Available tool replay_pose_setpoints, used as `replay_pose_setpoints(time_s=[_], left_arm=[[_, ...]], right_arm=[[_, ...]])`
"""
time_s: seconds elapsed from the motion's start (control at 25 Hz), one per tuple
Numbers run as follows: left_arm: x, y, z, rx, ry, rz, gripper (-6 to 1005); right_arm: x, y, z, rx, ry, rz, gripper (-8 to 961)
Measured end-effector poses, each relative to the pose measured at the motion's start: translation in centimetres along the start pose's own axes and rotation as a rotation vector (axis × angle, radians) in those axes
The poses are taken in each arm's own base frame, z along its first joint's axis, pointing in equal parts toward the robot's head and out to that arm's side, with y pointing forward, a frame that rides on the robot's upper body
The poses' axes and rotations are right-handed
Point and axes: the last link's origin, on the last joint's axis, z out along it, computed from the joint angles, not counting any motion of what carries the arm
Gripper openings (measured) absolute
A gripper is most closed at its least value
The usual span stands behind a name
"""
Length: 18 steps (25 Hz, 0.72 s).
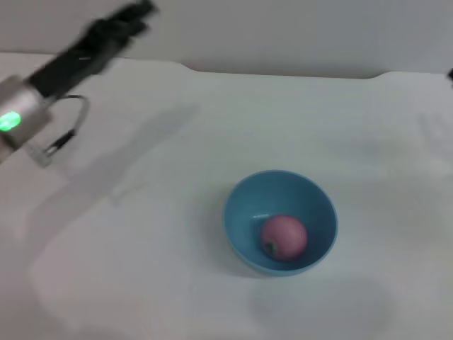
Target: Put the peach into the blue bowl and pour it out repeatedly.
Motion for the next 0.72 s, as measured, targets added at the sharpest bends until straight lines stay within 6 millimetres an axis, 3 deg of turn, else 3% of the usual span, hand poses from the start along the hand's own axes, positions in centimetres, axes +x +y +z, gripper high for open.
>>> replay_pose_setpoints(time_s=[0.12, 0.24, 0.28, 0.32, 0.36, 0.52, 0.72], left_arm=[[-0.1, -0.3, -3.5, -0.049, 0.168, 0.078, 518], [-1.1, 0.1, -6.8, -0.073, 0.322, 0.283, 519], [-2.3, 0.0, -8.5, -0.028, 0.39, 0.44, 519], [-2.3, 0.0, -8.5, -0.028, 0.39, 0.44, 519], [-3.2, -0.3, -9.6, 0.035, 0.413, 0.56, 519], [-4.4, -0.8, -10.6, 0.115, 0.402, 0.707, 519], [-6.9, -1.5, -12.6, 0.295, 0.352, 1.042, 516]], right_arm=[[0.1, -1.3, -1.0, 0.079, -0.089, 0.135, 349], [0.4, -2.2, -2.0, 0.131, -0.136, 0.206, 349], [0.7, -2.4, -2.5, 0.148, -0.14, 0.192, 349], [0.7, -2.4, -2.5, 0.148, -0.14, 0.192, 349], [0.9, -2.4, -2.5, 0.15, -0.136, 0.167, 348], [2.2, -1.2, -2.5, 0.133, -0.113, -0.105, 348], [3.9, 1.1, -3.5, 0.218, -0.217, -0.582, 348]])
